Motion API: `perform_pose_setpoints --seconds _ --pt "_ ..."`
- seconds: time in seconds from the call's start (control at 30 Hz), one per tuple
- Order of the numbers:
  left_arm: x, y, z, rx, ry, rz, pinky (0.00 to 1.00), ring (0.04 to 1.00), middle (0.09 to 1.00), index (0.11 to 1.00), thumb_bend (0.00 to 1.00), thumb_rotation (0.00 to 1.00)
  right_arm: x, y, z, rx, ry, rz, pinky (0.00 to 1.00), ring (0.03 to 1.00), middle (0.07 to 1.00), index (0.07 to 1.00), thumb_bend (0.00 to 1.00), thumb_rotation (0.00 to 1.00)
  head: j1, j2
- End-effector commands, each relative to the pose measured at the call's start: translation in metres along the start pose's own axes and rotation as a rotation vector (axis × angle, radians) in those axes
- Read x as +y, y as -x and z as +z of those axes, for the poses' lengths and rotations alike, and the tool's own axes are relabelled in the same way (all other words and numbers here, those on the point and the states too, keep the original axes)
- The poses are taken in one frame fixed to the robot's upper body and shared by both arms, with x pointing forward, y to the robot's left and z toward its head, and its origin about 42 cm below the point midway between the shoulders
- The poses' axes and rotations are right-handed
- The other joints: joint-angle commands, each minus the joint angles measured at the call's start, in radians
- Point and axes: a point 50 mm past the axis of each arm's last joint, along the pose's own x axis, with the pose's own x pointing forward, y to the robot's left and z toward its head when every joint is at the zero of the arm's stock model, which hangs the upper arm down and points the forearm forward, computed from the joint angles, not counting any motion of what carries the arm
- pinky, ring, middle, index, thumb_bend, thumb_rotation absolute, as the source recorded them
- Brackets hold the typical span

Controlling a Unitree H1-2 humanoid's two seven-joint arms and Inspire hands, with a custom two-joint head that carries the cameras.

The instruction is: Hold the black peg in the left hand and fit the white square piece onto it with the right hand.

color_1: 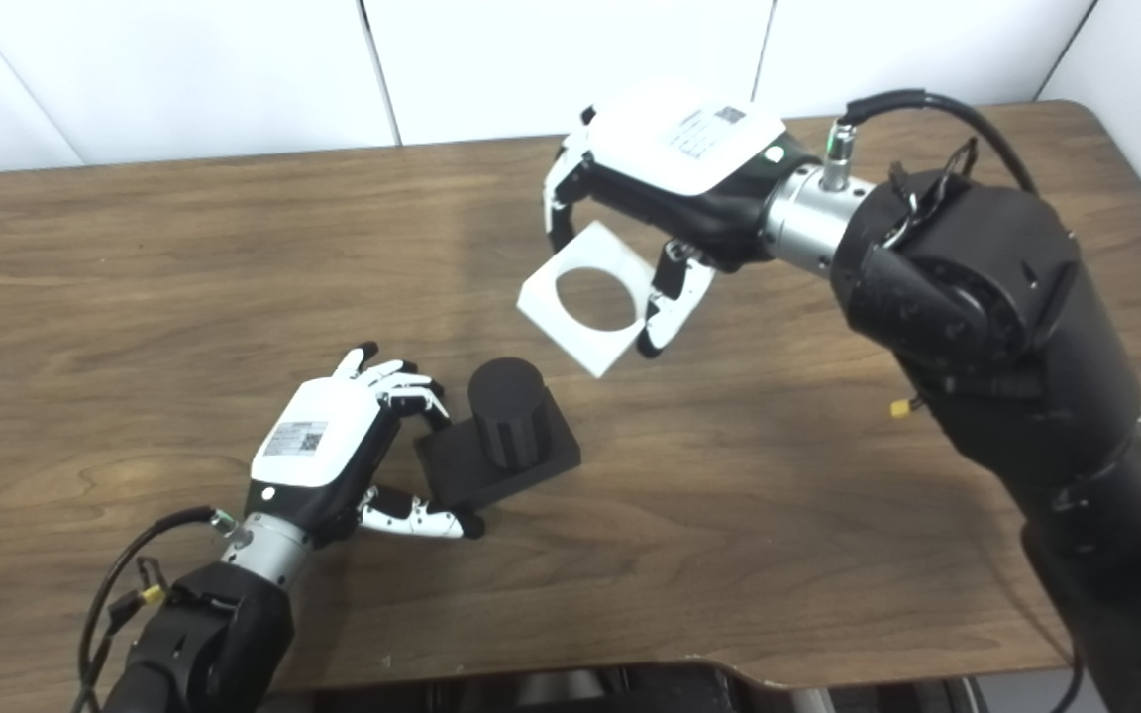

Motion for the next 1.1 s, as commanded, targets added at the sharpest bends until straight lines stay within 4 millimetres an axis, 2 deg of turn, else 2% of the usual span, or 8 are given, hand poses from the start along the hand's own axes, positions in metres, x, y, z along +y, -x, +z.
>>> perform_pose_setpoints --seconds 0.0,0.4,1.07 --pt "-0.006 -0.002 -0.003 0.021 -0.035 -0.042 1.0 0.878 0.783 0.488 0.52 0.05 -0.016 0.001 0.007 -0.013 0.046 -0.067 0.95 0.86 0.768 0.483 0.53 0.14 0.001 0.0" --pt "-0.007 -0.003 0.001 0.021 -0.043 -0.045 1.0 0.883 0.785 0.488 0.52 0.05 -0.007 -0.015 0.029 -0.088 0.011 -0.071 0.94 0.863 0.764 0.482 0.52 0.14 0.01 -0.002" --pt "-0.005 -0.003 0.006 0.029 -0.047 -0.056 1.0 0.892 0.786 0.488 0.51 0.06 0.019 -0.026 0.034 -0.091 -0.018 0.014 0.96 0.877 0.779 0.482 0.52 0.14 0.009 0.005"
